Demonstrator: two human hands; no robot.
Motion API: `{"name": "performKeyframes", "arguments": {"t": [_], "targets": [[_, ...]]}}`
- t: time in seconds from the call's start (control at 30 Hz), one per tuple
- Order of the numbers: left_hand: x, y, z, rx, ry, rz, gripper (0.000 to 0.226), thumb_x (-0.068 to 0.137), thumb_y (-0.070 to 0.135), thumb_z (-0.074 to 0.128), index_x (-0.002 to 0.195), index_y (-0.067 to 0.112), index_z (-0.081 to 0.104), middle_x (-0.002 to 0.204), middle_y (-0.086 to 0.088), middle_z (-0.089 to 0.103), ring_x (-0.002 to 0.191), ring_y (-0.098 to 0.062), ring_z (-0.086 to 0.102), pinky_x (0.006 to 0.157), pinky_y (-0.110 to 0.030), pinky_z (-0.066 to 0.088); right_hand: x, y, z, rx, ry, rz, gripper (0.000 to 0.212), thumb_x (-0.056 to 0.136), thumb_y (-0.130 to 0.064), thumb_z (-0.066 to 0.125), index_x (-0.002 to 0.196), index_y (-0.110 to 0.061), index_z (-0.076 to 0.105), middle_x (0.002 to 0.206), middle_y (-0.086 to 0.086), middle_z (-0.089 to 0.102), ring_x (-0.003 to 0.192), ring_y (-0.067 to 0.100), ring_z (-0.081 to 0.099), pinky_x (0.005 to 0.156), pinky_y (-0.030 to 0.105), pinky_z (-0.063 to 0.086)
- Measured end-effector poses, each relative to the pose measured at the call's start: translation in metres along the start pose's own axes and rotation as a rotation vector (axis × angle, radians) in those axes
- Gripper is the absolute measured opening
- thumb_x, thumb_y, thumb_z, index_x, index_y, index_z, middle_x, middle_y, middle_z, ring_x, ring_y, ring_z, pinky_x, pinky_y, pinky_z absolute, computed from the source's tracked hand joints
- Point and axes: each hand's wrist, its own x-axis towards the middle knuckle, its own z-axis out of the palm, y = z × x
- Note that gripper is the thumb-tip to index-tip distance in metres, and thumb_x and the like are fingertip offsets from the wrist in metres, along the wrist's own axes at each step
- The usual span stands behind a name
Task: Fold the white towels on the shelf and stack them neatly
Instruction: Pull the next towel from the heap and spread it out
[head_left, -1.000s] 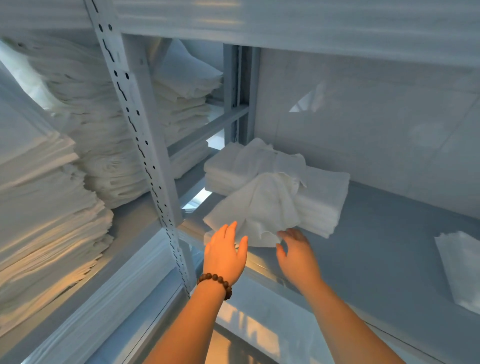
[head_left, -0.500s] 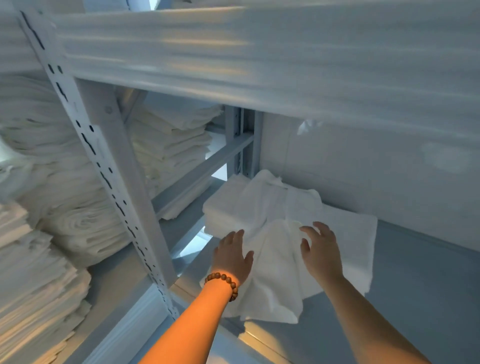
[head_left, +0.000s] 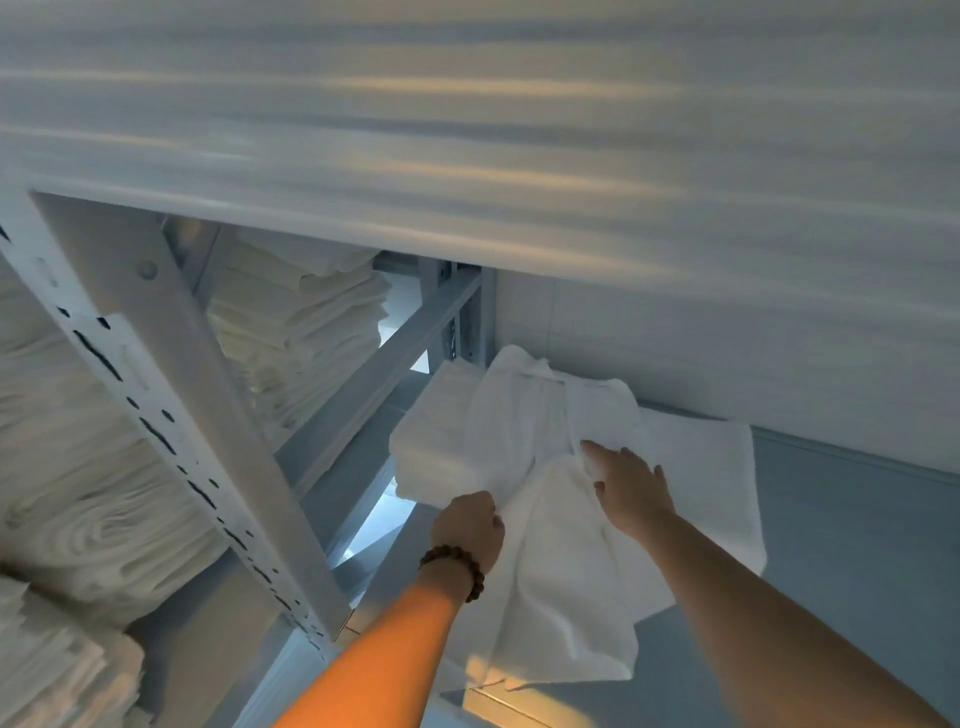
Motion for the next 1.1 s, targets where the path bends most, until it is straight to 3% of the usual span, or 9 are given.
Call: {"name": "performKeyframes", "arguments": {"t": [0.1, 0.13, 0.2, 0.33, 0.4, 0.57, 0.7, 0.97, 1.1], "targets": [[0.0, -0.007, -0.01, -0.063, 0.063, 0.028, 0.012, 0.093, 0.023, 0.041, 0.083, 0.016, 0.046, 0.093, -0.007, 0.063, 0.086, -0.025, 0.058, 0.067, -0.028, 0.04, 0.004, -0.004, -0.002, -0.064, 0.137, 0.025, 0.021, 0.089, -0.012, 0.042, 0.098, -0.023, 0.058, 0.097, 0.005, 0.065, 0.096, 0.025, 0.058, 0.093, 0.034, 0.037], [0.003, -0.01, -0.014, -0.087, 0.085, 0.034, 0.012, 0.092, 0.022, 0.042, 0.083, 0.017, 0.045, 0.091, -0.007, 0.064, 0.085, -0.026, 0.059, 0.066, -0.028, 0.04, 0.004, -0.005, -0.004, -0.065, 0.173, 0.04, 0.015, 0.088, -0.012, 0.043, 0.084, -0.021, 0.055, 0.086, 0.005, 0.064, 0.084, 0.025, 0.058, 0.08, 0.031, 0.038], [0.008, -0.014, -0.025, -0.12, 0.131, 0.048, 0.011, 0.092, 0.022, 0.043, 0.083, 0.015, 0.046, 0.088, -0.008, 0.064, 0.084, -0.027, 0.059, 0.065, -0.029, 0.04, 0.004, -0.006, -0.005, -0.036, 0.232, 0.056, 0.015, 0.087, -0.012, 0.044, 0.074, -0.018, 0.049, 0.075, 0.008, 0.06, 0.07, 0.026, 0.053, 0.061, 0.028, 0.034], [0.017, -0.012, -0.042, -0.202, 0.189, 0.088, 0.01, 0.092, 0.021, 0.046, 0.085, 0.014, 0.048, 0.085, -0.01, 0.064, 0.081, -0.03, 0.059, 0.067, -0.034, 0.045, -0.003, -0.008, -0.015, 0.149, 0.442, 0.079, 0.021, 0.095, -0.015, 0.041, 0.097, -0.013, 0.062, 0.079, 0.014, 0.067, 0.071, 0.034, 0.061, 0.062, 0.037, 0.051], [0.019, -0.004, -0.046, -0.227, 0.209, 0.126, 0.01, 0.093, 0.02, 0.046, 0.084, 0.015, 0.044, 0.083, -0.012, 0.063, 0.08, -0.031, 0.058, 0.066, -0.034, 0.043, -0.011, -0.003, -0.024, 0.24, 0.545, 0.108, 0.025, 0.097, -0.016, 0.041, 0.107, -0.012, 0.063, 0.083, 0.015, 0.068, 0.074, 0.034, 0.062, 0.065, 0.039, 0.052], [0.02, 0.033, -0.05, -0.301, 0.244, 0.257, 0.009, 0.095, 0.017, 0.044, 0.088, 0.01, 0.044, 0.078, -0.012, 0.058, 0.073, -0.031, 0.054, 0.065, -0.036, 0.043, -0.035, 0.028, -0.056, 0.373, 0.736, 0.203, 0.023, 0.097, -0.015, 0.039, 0.102, -0.007, 0.06, 0.078, 0.021, 0.064, 0.072, 0.039, 0.061, 0.064, 0.046, 0.052], [0.012, 0.067, -0.046, -0.386, 0.274, 0.323, 0.011, 0.096, 0.016, 0.043, 0.089, 0.007, 0.044, 0.073, -0.008, 0.053, 0.063, -0.024, 0.048, 0.058, -0.032, 0.036, -0.064, 0.063, -0.079, 0.366, 0.815, 0.268, 0.025, 0.096, -0.013, 0.04, 0.109, -0.01, 0.06, 0.078, 0.02, 0.065, 0.073, 0.038, 0.061, 0.062, 0.038, 0.049], [-0.017, 0.142, -0.029, -0.482, 0.273, 0.437, 0.012, 0.096, 0.013, 0.042, 0.086, 0.007, 0.041, 0.06, 0.002, 0.045, 0.054, -0.009, 0.044, 0.048, -0.028, 0.03, -0.118, 0.153, -0.11, 0.27, 0.908, 0.415, 0.026, 0.095, -0.013, 0.04, 0.112, -0.009, 0.059, 0.09, 0.027, 0.065, 0.083, 0.044, 0.062, 0.067, 0.043, 0.048], [-0.041, 0.194, -0.007, -0.495, 0.268, 0.476, 0.012, 0.096, 0.014, 0.042, 0.086, 0.006, 0.041, 0.059, 0.001, 0.045, 0.054, -0.012, 0.045, 0.05, -0.029, 0.032, -0.153, 0.214, -0.119, 0.231, 0.901, 0.453, 0.025, 0.095, -0.013, 0.039, 0.111, -0.009, 0.058, 0.088, 0.027, 0.065, 0.082, 0.045, 0.061, 0.065, 0.042, 0.045]]}}
